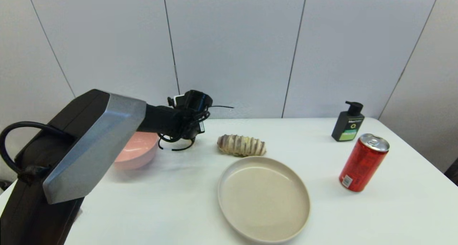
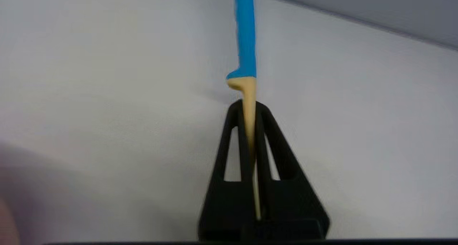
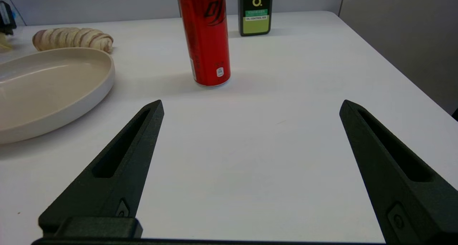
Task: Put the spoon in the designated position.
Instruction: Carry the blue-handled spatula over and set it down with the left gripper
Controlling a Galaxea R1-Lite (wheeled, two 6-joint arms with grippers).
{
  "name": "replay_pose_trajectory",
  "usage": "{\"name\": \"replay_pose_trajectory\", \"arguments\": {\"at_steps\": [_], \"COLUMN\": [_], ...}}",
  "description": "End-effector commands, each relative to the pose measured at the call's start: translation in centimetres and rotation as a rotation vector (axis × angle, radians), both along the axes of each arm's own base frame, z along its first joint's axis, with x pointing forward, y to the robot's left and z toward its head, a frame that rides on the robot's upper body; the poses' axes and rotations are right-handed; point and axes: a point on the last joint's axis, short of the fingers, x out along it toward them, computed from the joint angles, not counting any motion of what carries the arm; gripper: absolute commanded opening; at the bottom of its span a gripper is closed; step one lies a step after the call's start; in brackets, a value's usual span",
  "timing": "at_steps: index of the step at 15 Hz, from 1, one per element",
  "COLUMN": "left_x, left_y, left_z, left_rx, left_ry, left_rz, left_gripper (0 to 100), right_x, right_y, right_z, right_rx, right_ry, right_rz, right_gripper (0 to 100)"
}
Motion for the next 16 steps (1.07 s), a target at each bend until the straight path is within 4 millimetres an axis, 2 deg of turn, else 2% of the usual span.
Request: {"name": "replay_pose_trajectory", "arguments": {"at_steps": [1,5,9,13,16], "left_x": [-3.4,-6.9,-10.8,-13.5,-14.2], "left_y": [-0.1,0.4,2.8,4.5,4.6], "left_z": [6.0,8.1,10.4,11.2,11.4], "left_rx": [-0.041,0.001,0.085,0.091,0.04], "left_ry": [-0.101,-0.134,-0.009,0.066,0.1], "left_rz": [-0.012,0.042,0.026,-0.118,-0.219], "left_gripper": [0,0,0,0,0], "right_x": [0.0,0.0,0.0,0.0,0.0], "right_y": [0.0,0.0,0.0,0.0,0.0], "right_z": [0.0,0.0,0.0,0.0,0.0], "right_rx": [0.001,0.001,0.0,0.001,0.001], "right_ry": [0.002,0.002,0.002,0.002,0.002], "right_rz": [0.0,0.001,0.0,0.0,0.0], "right_gripper": [100,100,100,100,100]}}
